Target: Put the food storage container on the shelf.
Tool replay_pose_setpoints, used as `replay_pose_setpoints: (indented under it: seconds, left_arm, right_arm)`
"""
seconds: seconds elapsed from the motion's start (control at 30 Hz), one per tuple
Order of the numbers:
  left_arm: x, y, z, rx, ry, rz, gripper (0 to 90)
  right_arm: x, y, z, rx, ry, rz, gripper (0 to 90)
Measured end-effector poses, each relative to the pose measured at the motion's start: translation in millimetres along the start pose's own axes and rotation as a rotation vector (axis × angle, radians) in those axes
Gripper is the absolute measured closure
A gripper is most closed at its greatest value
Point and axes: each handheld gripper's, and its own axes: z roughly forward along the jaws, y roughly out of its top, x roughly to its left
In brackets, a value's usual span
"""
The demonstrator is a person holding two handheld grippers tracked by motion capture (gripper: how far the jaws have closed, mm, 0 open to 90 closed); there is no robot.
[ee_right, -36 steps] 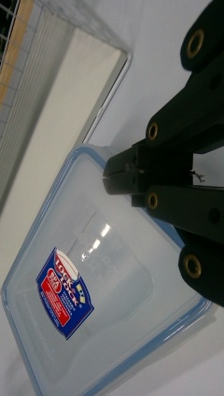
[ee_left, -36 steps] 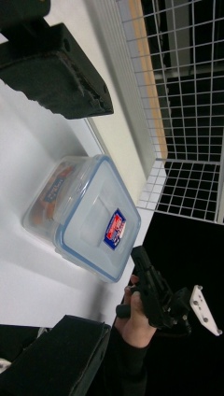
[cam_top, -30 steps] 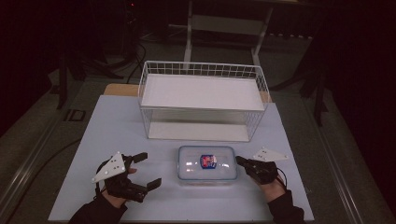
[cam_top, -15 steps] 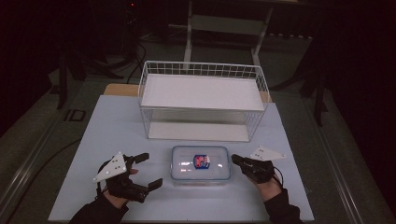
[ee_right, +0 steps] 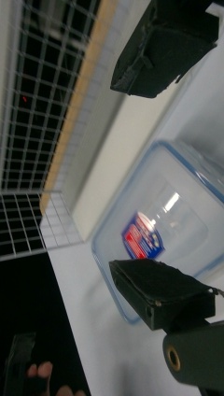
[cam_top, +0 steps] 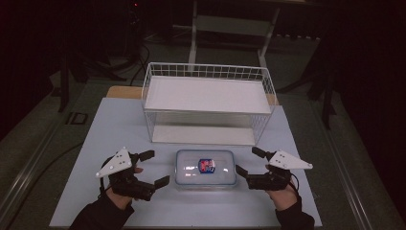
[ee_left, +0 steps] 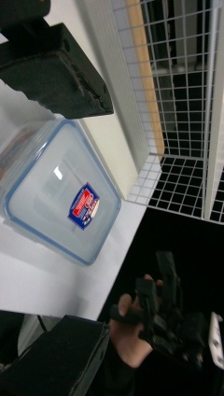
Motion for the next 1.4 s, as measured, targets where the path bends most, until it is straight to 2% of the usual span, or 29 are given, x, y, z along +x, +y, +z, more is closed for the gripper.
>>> replay_pose_setpoints:
  seconds: [0.07, 0.13, 0.2, 0.23, 0.3, 0.4, 0.47, 0.6, 0.63, 0.7, 0.77, 0.87, 0.97, 1.03, 1.07, 1.13, 1.2, 1.3, 1.4]
  left_arm:
    - [0.1, 7.3, 3.0, 0.021, 0.002, 0.001, 0.0]
    - [1.1, 13.5, 7.4, 0.067, -0.001, 0.003, 0.0]
    - [2.3, 17.4, 11.5, 0.098, -0.002, 0.006, 0.0]
    - [3.9, 19.8, 15.4, 0.124, 0.003, 0.002, 0.0]
    - [6.7, 21.1, 19.6, 0.131, -0.001, -0.011, 0.0]
    - [12.8, 20.6, 27.5, 0.158, 0.007, -0.041, 0.0]
    - [18.7, 18.6, 33.2, 0.178, 0.006, -0.084, 0.0]
    - [33.4, 10.6, 46.3, 0.239, -0.006, -0.2, 0.0]
    - [37.7, 7.8, 50.1, 0.269, -0.015, -0.24, 0.0]
    - [42.3, 3.3, 54.1, 0.279, -0.038, -0.281, 0.0]
    - [46.3, -1.6, 58.3, 0.305, -0.04, -0.315, 0.0]
    - [52.3, -7.7, 63.3, 0.351, -0.035, -0.372, 0.0]
    - [60.1, -13.5, 67.8, 0.383, -0.062, -0.438, 0.0]
    - [66.7, -18.9, 71.9, 0.411, -0.081, -0.516, 0.0]
    - [69.1, -21.1, 73.3, 0.416, -0.074, -0.542, 0.4]
    - [74.7, -28.2, 76.9, 0.44, -0.074, -0.602, 4.7]
    - [78.0, -34.1, 80.0, 0.447, -0.099, -0.669, 5.6]
    - [80.6, -39.6, 83.0, 0.478, -0.106, -0.721, 10.7]
    - [84.4, -43.9, 83.1, 0.474, -0.127, -0.778, 18.5]
  right_arm:
    - [0.7, 4.7, -3.4, -0.006, -0.018, -0.017, 11.5]
    - [1.0, 9.3, -8.0, -0.034, -0.033, -0.035, 11.7]
    - [0.2, 12.9, -12.0, -0.084, -0.053, -0.085, 14.2]
    - [-0.1, 14.3, -13.5, -0.092, -0.058, -0.1, 14.6]
    - [1.7, 18.7, -16.2, -0.055, -0.096, -0.115, 14.7]
    - [4.7, 21.3, -17.8, -0.039, -0.099, -0.115, 16.5]
    - [7.2, 21.5, -17.4, -0.033, -0.079, -0.117, 18.8]
    - [13.5, 19.6, -17.1, -0.052, -0.078, -0.135, 17.0]
    - [14.2, 19.6, -17.0, -0.049, -0.072, -0.131, 15.8]
    - [15.2, 19.2, -16.5, -0.04, -0.066, -0.106, 11.2]
    - [15.9, 18.2, -15.3, -0.033, -0.07, -0.095, 9.0]
    - [15.7, 16.2, -10.8, -0.031, -0.095, -0.061, 9.0]
    - [15.0, 14.1, -8.7, -0.024, -0.073, -0.047, 9.0]
    - [16.3, 11.4, -6.9, -0.012, -0.063, -0.048, 9.0]
    - [17.1, 10.2, -6.0, -0.006, -0.056, -0.048, 9.0]
    - [18.6, 8.2, -4.5, 0.009, -0.05, -0.047, 9.0]
    - [19.9, 6.7, -3.8, 0.02, -0.048, -0.046, 9.0]
    - [18.0, 5.2, -3.2, 0.034, -0.039, -0.024, 9.1]
    - [14.8, 3.6, -3.2, 0.041, -0.036, -0.004, 9.1]
